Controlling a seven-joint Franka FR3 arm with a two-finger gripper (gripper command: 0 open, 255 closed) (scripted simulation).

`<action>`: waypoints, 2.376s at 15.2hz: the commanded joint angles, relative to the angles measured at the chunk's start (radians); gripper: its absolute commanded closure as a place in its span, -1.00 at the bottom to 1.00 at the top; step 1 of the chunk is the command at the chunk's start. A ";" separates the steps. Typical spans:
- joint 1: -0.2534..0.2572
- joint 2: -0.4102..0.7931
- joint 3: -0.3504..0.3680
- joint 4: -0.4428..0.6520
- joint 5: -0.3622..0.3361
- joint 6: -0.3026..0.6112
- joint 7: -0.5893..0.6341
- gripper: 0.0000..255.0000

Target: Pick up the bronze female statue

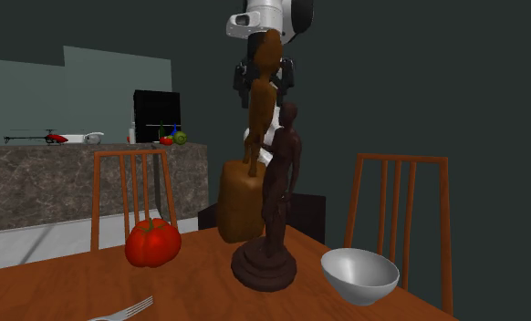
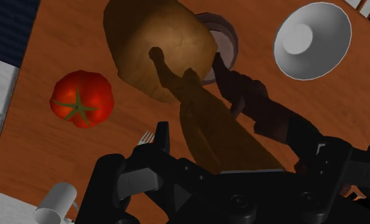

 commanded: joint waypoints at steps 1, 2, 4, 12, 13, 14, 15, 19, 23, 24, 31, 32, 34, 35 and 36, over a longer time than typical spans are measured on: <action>0.017 0.063 0.008 0.073 -0.009 -0.014 0.024 -1.00; 0.017 0.060 0.007 0.055 -0.009 0.001 0.024 -1.00; 0.015 0.056 0.007 0.022 -0.008 0.030 0.024 -1.00; 0.013 0.029 0.007 -0.096 -0.002 0.124 0.030 1.00; 0.018 0.033 0.011 -0.088 -0.005 0.118 0.040 1.00; 0.018 0.030 0.011 -0.105 -0.005 0.130 0.041 1.00; 0.018 0.049 0.009 -0.079 -0.010 0.123 0.038 1.00; 0.032 0.108 0.016 -0.023 -0.028 0.121 0.061 1.00; 0.014 0.053 0.007 -0.003 -0.007 0.052 0.024 1.00; 0.014 0.055 0.007 0.013 -0.007 0.038 0.024 1.00; 0.021 0.075 0.009 0.136 -0.012 -0.065 0.024 1.00; 0.023 0.079 0.009 0.155 -0.013 -0.081 0.024 1.00; 0.026 0.089 0.010 0.197 -0.016 -0.113 0.024 1.00; 0.027 0.095 0.010 0.218 -0.017 -0.129 0.024 1.00; 0.028 0.095 0.010 0.221 -0.017 -0.131 0.024 1.00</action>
